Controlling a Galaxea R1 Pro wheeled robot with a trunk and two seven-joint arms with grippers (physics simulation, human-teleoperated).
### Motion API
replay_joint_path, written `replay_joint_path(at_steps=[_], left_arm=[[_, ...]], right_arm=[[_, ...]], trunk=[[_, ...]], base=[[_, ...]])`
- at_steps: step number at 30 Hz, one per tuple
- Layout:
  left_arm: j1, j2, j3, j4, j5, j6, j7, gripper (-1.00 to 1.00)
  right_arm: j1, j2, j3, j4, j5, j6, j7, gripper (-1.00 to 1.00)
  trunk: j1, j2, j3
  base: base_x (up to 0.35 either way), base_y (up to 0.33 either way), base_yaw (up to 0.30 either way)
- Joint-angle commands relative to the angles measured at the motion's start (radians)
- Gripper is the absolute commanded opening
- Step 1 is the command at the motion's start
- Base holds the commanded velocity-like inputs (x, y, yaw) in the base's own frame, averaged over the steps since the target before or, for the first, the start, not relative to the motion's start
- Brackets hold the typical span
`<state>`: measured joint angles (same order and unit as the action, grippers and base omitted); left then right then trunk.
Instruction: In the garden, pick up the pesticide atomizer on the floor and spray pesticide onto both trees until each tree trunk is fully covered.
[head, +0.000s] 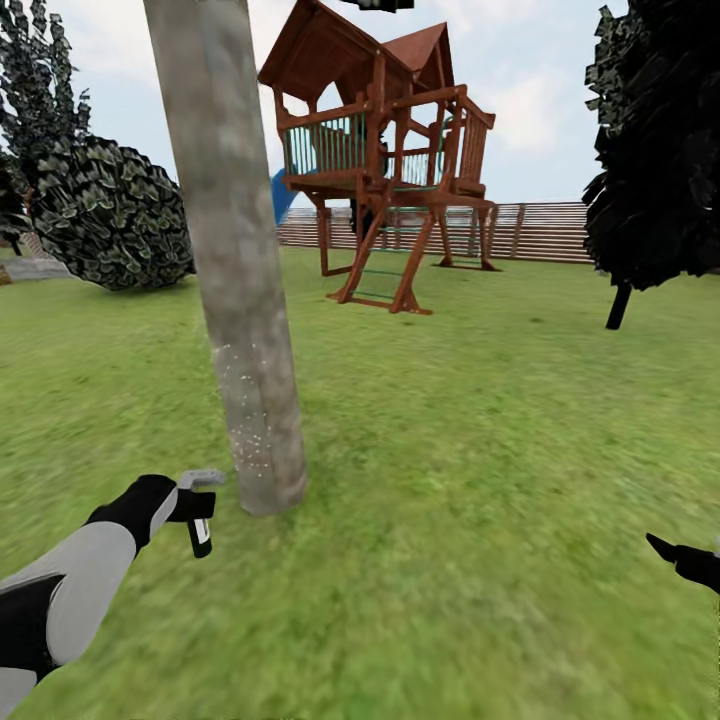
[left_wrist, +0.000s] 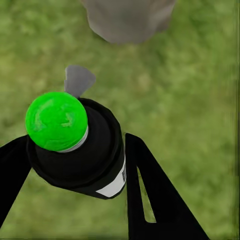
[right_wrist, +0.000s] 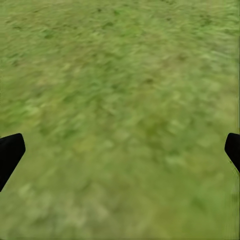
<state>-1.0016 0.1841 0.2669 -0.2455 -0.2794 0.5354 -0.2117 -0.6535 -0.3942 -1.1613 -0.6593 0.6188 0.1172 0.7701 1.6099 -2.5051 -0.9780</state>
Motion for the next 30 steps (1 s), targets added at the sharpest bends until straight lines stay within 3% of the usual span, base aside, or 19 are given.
replay_joint_path(at_steps=[1,7,30], left_arm=[[0.0,0.0,0.0,0.0,0.0,0.001,0.0,-1.0],[0.0,0.0,0.0,0.001,0.0,0.001,0.0,-1.0],[0.0,-0.002,0.0,0.001,0.0,0.001,0.002,-1.0]], right_arm=[[0.0,0.0,0.001,0.0,0.0,0.0,0.0,1.0],[0.0,0.0,0.002,0.0,0.002,-0.001,0.0,1.0],[0.0,0.0,0.003,0.0,0.002,-0.001,0.0,1.0]], trunk=[[0.0,0.0,0.0],[0.0,0.0,0.0],[0.0,0.0,0.0]], base=[[0.0,-0.327,0.051],[0.0,-0.327,0.045],[0.0,-0.327,0.25]])
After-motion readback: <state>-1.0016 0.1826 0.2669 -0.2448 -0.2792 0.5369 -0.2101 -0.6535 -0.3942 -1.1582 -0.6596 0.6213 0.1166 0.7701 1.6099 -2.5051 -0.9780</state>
